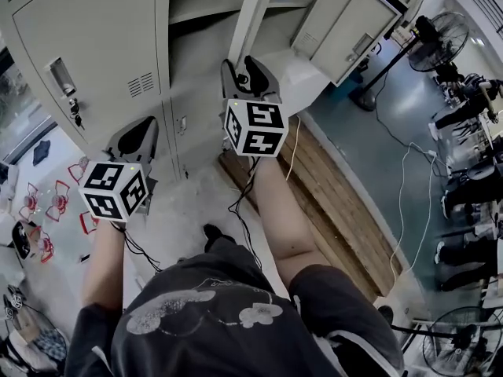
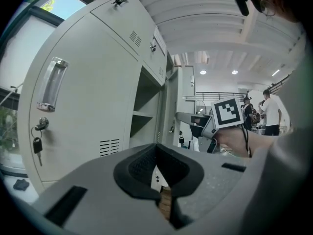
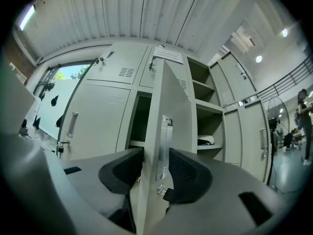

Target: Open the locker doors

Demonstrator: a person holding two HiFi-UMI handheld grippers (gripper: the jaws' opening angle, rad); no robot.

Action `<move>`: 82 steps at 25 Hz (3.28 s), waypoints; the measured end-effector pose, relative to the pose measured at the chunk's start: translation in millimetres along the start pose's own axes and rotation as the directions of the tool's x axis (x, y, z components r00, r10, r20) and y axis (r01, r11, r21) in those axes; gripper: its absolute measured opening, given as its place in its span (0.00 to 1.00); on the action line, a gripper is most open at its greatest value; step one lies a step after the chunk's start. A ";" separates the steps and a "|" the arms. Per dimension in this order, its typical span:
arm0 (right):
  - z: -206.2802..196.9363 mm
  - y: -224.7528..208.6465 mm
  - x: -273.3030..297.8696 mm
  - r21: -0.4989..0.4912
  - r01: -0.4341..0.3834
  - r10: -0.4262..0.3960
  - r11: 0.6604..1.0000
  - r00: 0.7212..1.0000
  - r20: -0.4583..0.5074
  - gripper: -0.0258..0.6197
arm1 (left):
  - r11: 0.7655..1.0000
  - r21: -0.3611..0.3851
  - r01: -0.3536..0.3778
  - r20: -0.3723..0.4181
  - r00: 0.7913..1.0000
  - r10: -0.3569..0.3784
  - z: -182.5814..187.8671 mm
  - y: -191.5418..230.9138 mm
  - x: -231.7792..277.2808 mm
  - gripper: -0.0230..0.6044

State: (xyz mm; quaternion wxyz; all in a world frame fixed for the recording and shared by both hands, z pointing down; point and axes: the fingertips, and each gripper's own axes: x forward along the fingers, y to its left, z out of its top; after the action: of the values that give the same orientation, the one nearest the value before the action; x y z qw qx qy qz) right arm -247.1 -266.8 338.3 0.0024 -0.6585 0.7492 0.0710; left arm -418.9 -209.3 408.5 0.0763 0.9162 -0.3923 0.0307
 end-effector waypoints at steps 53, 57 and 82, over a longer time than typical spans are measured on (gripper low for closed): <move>-24.2 -225.8 -40.2 0.114 -0.378 0.370 0.919 0.925 0.087 0.20 | 0.985 0.003 -0.172 0.030 0.985 0.172 3.8 -156.9 176.6 0.05; -23.9 -224.3 -40.1 0.124 -0.391 0.381 0.912 0.919 0.101 0.20 | 0.979 0.009 -0.202 0.033 0.979 0.202 6.6 -162.9 178.2 0.05; -54.4 -192.7 -106.6 0.133 -0.495 0.489 0.859 0.869 0.076 0.28 | 0.905 -0.118 -0.408 -0.086 0.912 0.400 -81.3 -179.1 77.7 0.05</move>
State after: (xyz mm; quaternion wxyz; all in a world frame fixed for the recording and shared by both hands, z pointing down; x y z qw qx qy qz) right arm -37.9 -191.3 382.7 0.0479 -0.4420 0.8954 0.0265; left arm -235.3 -129.6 477.1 0.1411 0.8064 -0.5723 0.0469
